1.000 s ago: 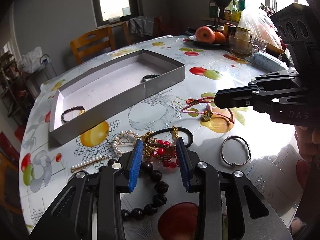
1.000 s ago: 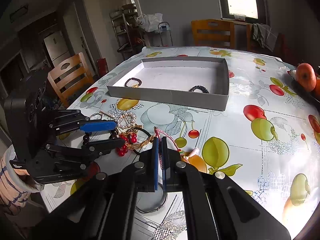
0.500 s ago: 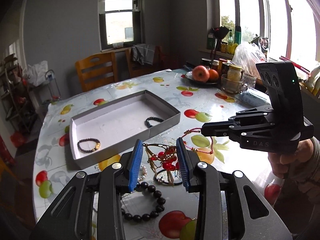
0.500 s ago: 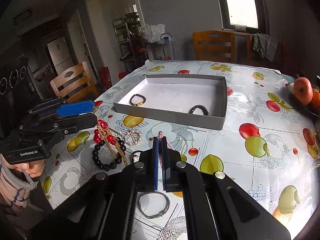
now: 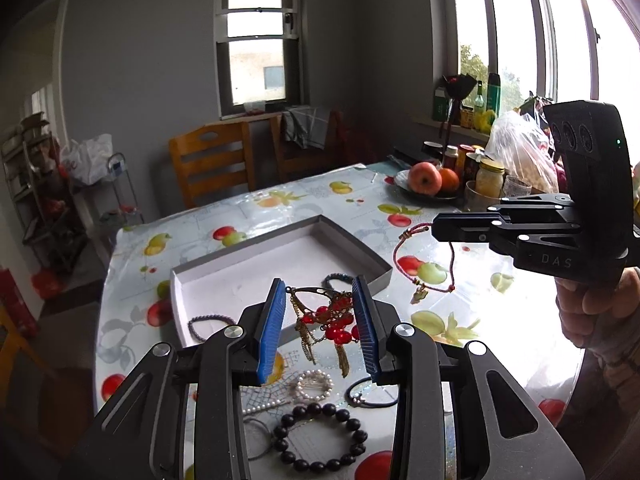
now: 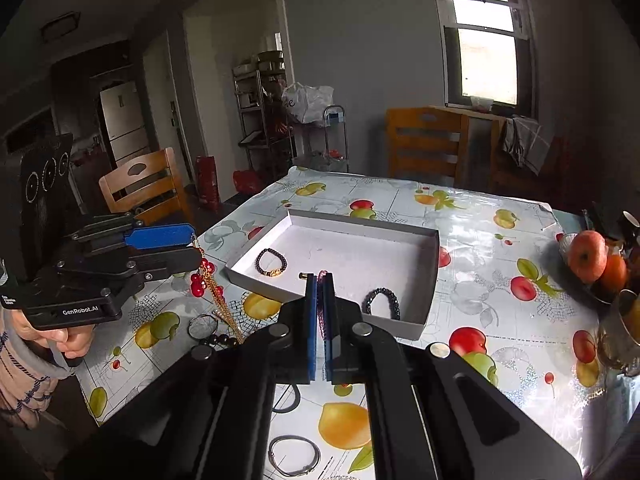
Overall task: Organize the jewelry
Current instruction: 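Carry the charm and pink bracelet into the box and open both tools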
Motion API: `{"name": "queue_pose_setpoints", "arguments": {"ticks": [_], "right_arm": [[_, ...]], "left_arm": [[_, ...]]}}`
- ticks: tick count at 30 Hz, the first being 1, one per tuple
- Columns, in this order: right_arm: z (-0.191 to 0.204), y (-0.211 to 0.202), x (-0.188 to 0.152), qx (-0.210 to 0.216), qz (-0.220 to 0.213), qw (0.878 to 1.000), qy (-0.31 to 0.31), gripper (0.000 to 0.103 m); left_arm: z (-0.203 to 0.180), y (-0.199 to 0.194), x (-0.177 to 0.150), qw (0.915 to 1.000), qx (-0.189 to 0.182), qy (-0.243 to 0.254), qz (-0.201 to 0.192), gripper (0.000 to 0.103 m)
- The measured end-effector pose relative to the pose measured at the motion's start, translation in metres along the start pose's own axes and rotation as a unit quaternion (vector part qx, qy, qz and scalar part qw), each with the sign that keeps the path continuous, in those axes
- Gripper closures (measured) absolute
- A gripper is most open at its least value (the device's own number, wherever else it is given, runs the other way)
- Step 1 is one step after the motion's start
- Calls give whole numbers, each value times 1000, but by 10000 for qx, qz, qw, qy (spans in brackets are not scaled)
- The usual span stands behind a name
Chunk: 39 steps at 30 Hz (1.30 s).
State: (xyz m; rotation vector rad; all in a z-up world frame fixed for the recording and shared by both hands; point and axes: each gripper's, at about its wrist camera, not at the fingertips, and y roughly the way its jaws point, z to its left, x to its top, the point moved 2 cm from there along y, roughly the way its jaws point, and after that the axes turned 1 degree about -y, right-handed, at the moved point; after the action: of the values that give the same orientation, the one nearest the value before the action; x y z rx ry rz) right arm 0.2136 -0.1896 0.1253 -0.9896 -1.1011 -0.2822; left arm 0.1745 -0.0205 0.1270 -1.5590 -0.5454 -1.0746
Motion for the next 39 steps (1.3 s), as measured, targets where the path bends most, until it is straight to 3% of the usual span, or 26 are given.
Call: {"name": "queue_pose_setpoints", "arguments": {"ticks": [14, 31, 39], "right_arm": [[-20, 72, 46, -164, -11, 9999, -12, 100], [-60, 155, 55, -269, 132, 9983, 500, 100], [-64, 201, 29, -392, 594, 9960, 536, 100]], "left_arm": [[56, 65, 22, 9977, 509, -420, 121, 67], [90, 140, 28, 9924, 895, -822, 210, 67], [103, 181, 9, 9883, 1057, -847, 700, 67]]}}
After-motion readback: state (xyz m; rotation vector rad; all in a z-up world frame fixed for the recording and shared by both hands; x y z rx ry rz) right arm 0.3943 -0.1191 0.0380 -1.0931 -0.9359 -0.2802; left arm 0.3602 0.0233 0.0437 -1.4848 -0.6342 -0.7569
